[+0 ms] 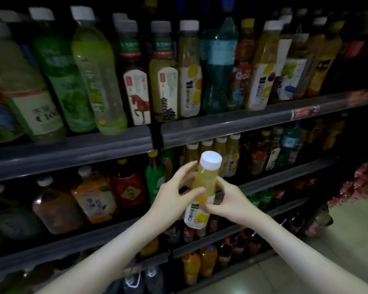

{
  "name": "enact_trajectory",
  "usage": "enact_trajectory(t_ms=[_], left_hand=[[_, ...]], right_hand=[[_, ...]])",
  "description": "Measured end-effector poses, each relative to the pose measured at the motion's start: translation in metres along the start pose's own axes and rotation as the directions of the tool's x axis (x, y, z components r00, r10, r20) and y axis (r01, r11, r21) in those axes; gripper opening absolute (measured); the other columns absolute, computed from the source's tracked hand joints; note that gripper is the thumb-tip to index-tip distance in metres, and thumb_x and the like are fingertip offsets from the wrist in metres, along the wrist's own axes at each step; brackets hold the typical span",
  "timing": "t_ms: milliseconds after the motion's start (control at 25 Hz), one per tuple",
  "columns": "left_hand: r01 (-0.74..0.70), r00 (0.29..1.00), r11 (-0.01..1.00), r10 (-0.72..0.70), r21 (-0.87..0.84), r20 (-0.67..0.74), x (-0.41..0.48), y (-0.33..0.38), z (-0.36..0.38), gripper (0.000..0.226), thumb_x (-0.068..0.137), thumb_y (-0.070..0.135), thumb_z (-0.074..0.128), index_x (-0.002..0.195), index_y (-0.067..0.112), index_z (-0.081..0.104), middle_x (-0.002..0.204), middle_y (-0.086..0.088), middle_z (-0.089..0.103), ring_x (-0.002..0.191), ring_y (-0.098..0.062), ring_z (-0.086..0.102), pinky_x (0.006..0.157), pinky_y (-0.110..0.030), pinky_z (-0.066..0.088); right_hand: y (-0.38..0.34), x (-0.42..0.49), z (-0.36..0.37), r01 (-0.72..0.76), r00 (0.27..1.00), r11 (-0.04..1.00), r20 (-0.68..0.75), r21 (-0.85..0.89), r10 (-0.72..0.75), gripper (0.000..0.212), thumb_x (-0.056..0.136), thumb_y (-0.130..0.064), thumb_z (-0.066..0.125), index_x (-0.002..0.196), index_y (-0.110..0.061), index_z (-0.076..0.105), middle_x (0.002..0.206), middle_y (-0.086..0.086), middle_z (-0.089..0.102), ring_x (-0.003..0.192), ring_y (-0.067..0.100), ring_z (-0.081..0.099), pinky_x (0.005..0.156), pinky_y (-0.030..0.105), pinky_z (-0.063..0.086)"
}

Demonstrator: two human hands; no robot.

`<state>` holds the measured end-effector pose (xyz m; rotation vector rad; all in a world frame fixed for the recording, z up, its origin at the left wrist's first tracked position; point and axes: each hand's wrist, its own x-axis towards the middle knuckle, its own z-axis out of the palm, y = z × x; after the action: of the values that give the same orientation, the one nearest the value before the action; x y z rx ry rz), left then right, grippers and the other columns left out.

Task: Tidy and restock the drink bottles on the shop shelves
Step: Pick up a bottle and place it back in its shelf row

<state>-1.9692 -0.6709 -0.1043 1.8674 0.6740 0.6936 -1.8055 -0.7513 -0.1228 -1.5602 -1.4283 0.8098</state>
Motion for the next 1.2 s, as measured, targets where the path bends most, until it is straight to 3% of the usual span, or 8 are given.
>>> enact_trajectory(t_ms=[160, 360, 600, 840, 920, 1000, 1120, 1200], left_hand=[[0.198, 0.98, 0.978, -0.198, 0.067, -0.009, 0.046, -0.034, 0.065, 0.048, 0.09, 0.028, 0.063, 0.131, 0.042, 0.045, 0.124, 0.008, 0.059, 0.102, 0.002, 0.06, 0.089, -0.019, 0.049], [0.364, 0.923, 0.914, -0.329, 0.179, -0.201, 0.067, -0.051, 0.106, 0.038, 0.095, 0.027, 0.056, 0.131, 0.032, 0.047, 0.118, 0.005, 0.059, 0.095, -0.004, 0.058, 0.071, -0.012, 0.047], [0.359, 0.925, 0.873, -0.285, 0.331, -0.253, 0.082, -0.062, 0.105, 0.04, 0.096, 0.023, 0.054, 0.135, 0.027, 0.046, 0.126, 0.004, 0.056, 0.098, -0.005, 0.057, 0.081, -0.017, 0.046], [0.234, 0.972, 0.789, -0.182, 0.568, -0.147, 0.113, -0.067, 0.109, 0.044, 0.097, 0.029, 0.05, 0.139, 0.028, 0.04, 0.135, -0.001, 0.052, 0.114, -0.013, 0.055, 0.09, -0.028, 0.05], [0.099, 0.995, 0.656, -0.072, 0.748, -0.069, 0.122, -0.053, 0.114, 0.044, 0.098, 0.028, 0.047, 0.141, 0.023, 0.038, 0.134, -0.003, 0.051, 0.111, -0.019, 0.056, 0.079, -0.03, 0.052], [-0.121, 0.975, 0.55, 0.22, 0.826, -0.004, 0.131, -0.027, 0.118, 0.04, 0.096, 0.025, 0.046, 0.135, 0.016, 0.048, 0.126, -0.005, 0.057, 0.105, -0.022, 0.061, 0.066, -0.029, 0.053], [-0.315, 0.757, 0.46, 0.649, 0.83, -0.073, 0.152, 0.024, 0.119, 0.036, 0.09, 0.019, 0.052, 0.124, 0.01, 0.06, 0.119, -0.007, 0.063, 0.105, -0.018, 0.061, 0.076, -0.022, 0.053], [-0.321, 0.615, 0.457, 0.767, 0.83, -0.183, 0.17, 0.066, 0.114, 0.038, 0.089, 0.012, 0.058, 0.126, 0.007, 0.058, 0.121, -0.011, 0.062, 0.11, -0.02, 0.057, 0.091, -0.024, 0.047]], right_hand=[[0.076, 0.012, -0.077, -0.131, 0.985, 0.981, -0.091, 0.144, 0.145, 0.043, 0.08, -0.019, 0.077, 0.116, -0.028, 0.056, 0.112, -0.008, 0.067, 0.103, 0.007, 0.064, 0.082, 0.024, 0.054], [0.13, 0.051, -0.127, -0.143, 0.979, 0.989, -0.143, 0.034, 0.147, 0.056, 0.078, -0.02, 0.079, 0.124, -0.027, 0.048, 0.114, -0.012, 0.059, 0.107, 0.008, 0.056, 0.09, 0.03, 0.046], [0.15, 0.098, -0.132, -0.121, 0.99, 0.991, 0.063, -0.055, 0.125, 0.056, 0.083, -0.004, 0.071, 0.129, -0.019, 0.043, 0.113, -0.011, 0.054, 0.112, 0.01, 0.051, 0.088, 0.023, 0.039], [0.152, 0.127, -0.122, -0.178, 0.948, 0.965, 0.231, -0.191, 0.22, 0.046, 0.091, -0.015, 0.061, 0.132, -0.025, 0.042, 0.123, -0.006, 0.054, 0.119, 0.011, 0.049, 0.096, 0.026, 0.04], [0.141, 0.125, -0.123, -0.175, 0.943, 0.921, 0.209, -0.347, 0.258, 0.037, 0.094, -0.02, 0.058, 0.128, -0.019, 0.045, 0.118, -0.002, 0.057, 0.114, 0.015, 0.054, 0.096, 0.029, 0.044], [0.122, 0.114, -0.128, -0.171, 0.958, 0.877, 0.132, -0.449, 0.254, 0.037, 0.095, -0.024, 0.055, 0.128, -0.016, 0.044, 0.114, 0.004, 0.061, 0.106, 0.02, 0.059, 0.092, 0.035, 0.049], [0.053, 0.086, -0.165, -0.078, 0.961, 0.78, 0.162, -0.621, 0.225, 0.028, 0.096, -0.027, 0.053, 0.122, -0.016, 0.053, 0.108, 0.003, 0.062, 0.098, 0.02, 0.061, 0.082, 0.031, 0.051], [-0.004, 0.065, -0.198, 0.033, 0.999, 0.747, 0.044, -0.664, -0.005, 0.021, 0.094, -0.031, 0.053, 0.11, -0.018, 0.061, 0.099, 0.001, 0.066, 0.091, 0.02, 0.064, 0.077, 0.034, 0.053]])
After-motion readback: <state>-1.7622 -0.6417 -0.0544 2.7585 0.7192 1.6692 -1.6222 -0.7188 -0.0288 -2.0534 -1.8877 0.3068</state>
